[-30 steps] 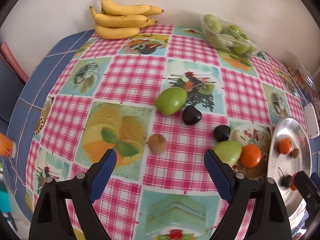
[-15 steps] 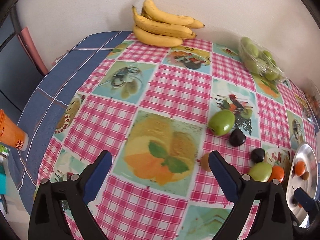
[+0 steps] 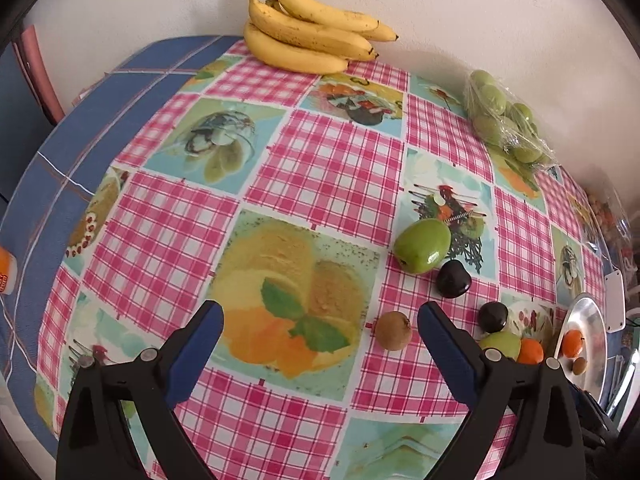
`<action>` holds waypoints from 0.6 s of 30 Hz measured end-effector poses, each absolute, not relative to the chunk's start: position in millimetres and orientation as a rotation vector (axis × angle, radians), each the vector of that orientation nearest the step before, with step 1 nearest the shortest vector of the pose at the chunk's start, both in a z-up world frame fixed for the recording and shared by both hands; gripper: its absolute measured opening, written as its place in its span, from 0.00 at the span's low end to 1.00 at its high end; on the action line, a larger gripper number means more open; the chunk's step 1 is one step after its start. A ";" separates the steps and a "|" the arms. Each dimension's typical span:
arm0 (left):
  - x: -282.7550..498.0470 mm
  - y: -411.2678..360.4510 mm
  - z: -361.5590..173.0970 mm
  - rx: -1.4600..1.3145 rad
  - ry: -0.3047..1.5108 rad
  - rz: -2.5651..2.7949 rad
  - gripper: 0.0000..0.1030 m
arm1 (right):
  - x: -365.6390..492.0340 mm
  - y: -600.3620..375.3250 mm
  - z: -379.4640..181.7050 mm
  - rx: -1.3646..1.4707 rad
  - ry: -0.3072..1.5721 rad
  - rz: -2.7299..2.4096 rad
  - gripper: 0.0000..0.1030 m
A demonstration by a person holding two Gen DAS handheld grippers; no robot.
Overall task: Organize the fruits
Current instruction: 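Grasp a green pear with the right tool while the left tool grasps another kiwi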
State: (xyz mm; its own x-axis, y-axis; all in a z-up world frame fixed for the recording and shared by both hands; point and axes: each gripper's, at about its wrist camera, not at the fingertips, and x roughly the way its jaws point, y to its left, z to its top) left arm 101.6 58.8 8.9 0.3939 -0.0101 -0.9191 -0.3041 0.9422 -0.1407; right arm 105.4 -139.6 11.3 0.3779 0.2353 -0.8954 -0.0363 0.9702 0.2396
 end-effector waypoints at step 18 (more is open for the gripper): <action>113.6 56.3 -15.0 -0.494 1.248 0.078 0.71 | 114.0 -127.6 7.4 0.105 1.187 0.173 0.53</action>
